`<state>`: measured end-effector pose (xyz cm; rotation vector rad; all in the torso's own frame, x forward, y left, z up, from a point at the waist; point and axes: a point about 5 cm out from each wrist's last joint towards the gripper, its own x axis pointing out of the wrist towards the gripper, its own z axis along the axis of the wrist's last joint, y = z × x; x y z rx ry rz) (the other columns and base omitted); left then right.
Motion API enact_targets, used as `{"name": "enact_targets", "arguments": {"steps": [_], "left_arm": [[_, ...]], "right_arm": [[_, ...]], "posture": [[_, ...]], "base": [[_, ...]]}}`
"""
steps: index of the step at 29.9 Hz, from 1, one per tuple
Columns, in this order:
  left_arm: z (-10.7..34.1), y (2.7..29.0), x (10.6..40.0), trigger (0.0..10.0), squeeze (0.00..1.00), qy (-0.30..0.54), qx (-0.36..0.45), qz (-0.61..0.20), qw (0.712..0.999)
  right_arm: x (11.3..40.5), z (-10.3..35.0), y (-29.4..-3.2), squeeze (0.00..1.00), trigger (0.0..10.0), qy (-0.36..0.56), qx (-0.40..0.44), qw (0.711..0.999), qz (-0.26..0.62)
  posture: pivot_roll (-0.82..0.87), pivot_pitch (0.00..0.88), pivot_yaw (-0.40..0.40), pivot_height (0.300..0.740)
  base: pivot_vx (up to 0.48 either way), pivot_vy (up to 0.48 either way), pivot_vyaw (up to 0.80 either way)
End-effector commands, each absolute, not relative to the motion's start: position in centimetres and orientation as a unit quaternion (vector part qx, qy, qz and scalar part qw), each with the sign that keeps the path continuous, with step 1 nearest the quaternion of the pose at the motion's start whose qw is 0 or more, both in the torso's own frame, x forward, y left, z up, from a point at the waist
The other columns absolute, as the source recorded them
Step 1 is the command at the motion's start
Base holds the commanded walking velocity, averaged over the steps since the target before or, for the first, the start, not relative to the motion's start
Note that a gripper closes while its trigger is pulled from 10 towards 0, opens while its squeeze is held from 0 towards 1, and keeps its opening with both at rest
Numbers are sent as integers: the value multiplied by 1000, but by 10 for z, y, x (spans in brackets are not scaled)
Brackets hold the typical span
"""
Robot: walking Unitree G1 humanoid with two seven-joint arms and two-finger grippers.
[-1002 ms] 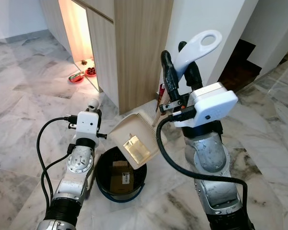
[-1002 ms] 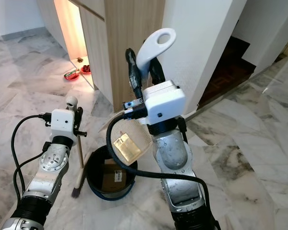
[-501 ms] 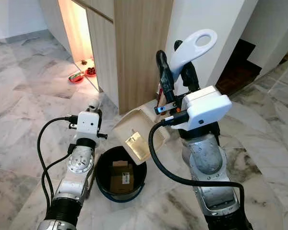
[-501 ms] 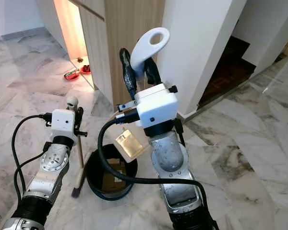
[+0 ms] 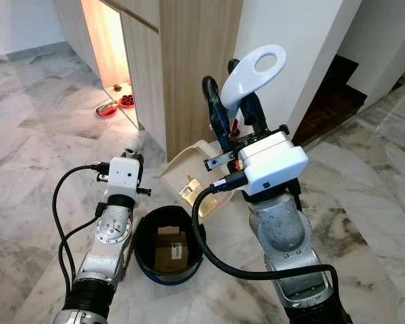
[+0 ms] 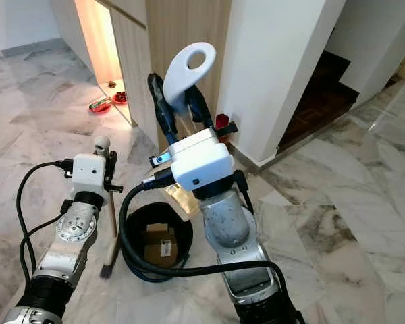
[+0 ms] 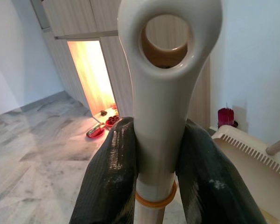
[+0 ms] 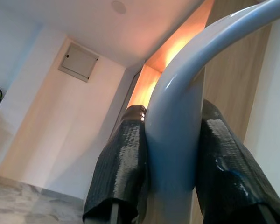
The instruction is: Sweep floor
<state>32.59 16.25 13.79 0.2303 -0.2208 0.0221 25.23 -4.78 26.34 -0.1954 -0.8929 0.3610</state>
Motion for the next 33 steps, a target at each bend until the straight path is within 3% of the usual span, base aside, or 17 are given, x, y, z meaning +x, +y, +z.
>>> {"name": "enact_targets", "arguments": {"steps": [1, 10, 17, 33], "left_arm": [[153, 156, 327, 10000, 0, -152, 113, 4, 982], [153, 156, 327, 10000, 0, -152, 112, 5, 982], [153, 157, 327, 10000, 0, -152, 112, 6, 982], [153, 157, 327, 10000, 0, -152, 111, 6, 982]], "right_arm": [[242, 278, -50, 0, 10000, -470, -66, 865, 165], [242, 278, -48, 0, 10000, -461, -27, 871, 167], [237, 276, -41, 0, 10000, -476, -61, 857, 185], [238, 274, -40, 0, 10000, -472, -73, 859, 186]], "posture": [[132, 63, -83, 740], [137, 63, -87, 740], [137, 63, -86, 740], [135, 67, -86, 740]], "base": [[0, 0, 0], [0, 0, 0], [0, 0, 0], [0, 0, 0]]}}
